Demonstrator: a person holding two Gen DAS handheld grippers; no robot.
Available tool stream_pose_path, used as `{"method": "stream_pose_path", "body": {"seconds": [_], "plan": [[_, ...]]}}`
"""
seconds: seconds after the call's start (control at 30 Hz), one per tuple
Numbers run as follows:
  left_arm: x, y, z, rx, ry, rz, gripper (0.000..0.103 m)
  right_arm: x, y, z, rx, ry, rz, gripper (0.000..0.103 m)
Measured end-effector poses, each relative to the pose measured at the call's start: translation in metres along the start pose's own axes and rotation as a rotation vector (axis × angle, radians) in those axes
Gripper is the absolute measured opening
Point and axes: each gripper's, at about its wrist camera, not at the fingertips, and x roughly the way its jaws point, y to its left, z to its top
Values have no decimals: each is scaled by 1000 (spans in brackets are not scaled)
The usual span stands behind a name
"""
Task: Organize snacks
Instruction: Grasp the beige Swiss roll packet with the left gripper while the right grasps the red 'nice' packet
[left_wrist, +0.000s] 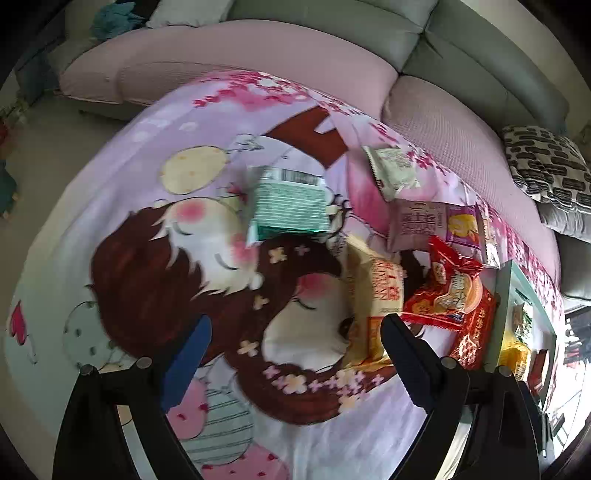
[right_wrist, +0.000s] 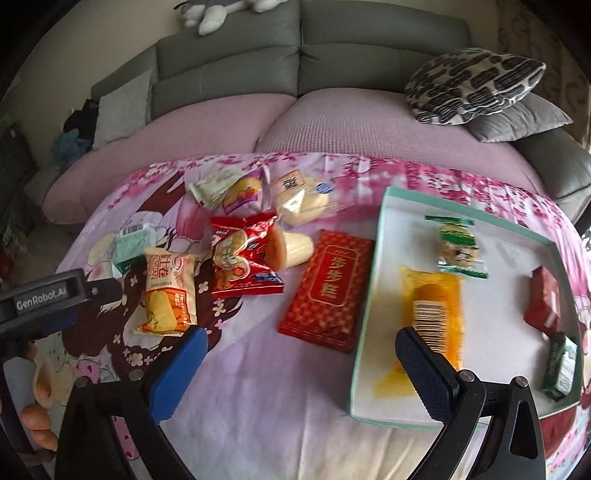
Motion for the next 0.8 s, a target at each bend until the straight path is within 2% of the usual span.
{"method": "stream_pose_path", "body": {"seconds": [0.1, 0.2, 0.27, 0.33, 0.47, 0.53, 0.6, 0.73, 0.8], "plan": [[8, -10, 5, 13, 14, -37, 93, 10, 3, 4, 3, 5, 25, 95], [18, -22, 10, 16, 36, -109, 93, 13, 8, 9, -4, -8, 49, 91], [23, -28, 12, 24, 46, -131, 89, 15, 13, 13, -20, -20, 52, 88], [31, -32, 14, 20, 65, -152, 74, 19, 16, 16, -38, -25, 48, 87], [45, -34, 15, 11, 109, -175, 61, 30, 22, 22, -61, -17, 48, 83], [50, -32, 16, -1, 125, -182, 38, 34, 24, 23, -67, -15, 48, 83], [53, -29, 18, -16, 127, -201, 38, 40, 26, 25, -69, -6, 46, 76], [52, -24, 20, -34, 117, -204, 36, 50, 31, 29, -80, -3, 52, 73], [54, -20, 23, -46, 119, -209, 36, 52, 35, 33, -86, -4, 60, 68]]}}
